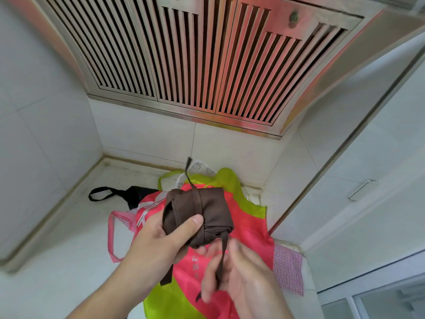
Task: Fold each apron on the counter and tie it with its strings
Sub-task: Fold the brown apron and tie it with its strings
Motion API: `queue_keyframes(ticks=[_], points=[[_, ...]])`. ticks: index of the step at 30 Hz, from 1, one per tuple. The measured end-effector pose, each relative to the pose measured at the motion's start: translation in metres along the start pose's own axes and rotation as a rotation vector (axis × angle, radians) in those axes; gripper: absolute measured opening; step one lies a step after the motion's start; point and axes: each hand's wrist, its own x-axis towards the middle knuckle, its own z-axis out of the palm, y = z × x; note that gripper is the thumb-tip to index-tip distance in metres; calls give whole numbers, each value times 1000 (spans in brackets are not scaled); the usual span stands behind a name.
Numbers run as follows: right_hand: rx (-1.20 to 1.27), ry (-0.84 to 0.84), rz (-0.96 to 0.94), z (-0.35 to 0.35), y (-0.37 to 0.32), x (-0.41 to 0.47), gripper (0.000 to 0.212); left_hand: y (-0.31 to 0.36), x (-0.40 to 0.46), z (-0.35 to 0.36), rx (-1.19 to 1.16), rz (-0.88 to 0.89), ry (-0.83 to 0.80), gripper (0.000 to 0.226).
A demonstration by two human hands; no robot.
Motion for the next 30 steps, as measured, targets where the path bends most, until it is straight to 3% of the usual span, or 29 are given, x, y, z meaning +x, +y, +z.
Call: queue_keyframes(ticks=[3,7,10,13,17,19,23,30], points=[[2,-2,-39,12,7,-9,47,-4,0,1,-8,0,43,27],[-15,-88,3,13,13,-11,34,-10,-3,3,-85,-37,-9,28],[-154,-122,86,-1,12,-8,37,-10,-8,-1,-179,-115,-188,43],[-272,-39,131,-14,-5,-5,56,-3,-11,-10,-116,-155,-439,32],[-358,55,138,-22,-46,-4,19,0,-14,-15,130,-209,-619,24],[-426,70,121,-22,-65,-2,25,-4,-16,-7,114,-254,-599,10],[-528,154,69,-10,-87,1,47,-16,-18,8,114,-294,-457,15],[-574,185,-147,24,-58,-9,28,-23,-8,10,15,-199,-36,40]])
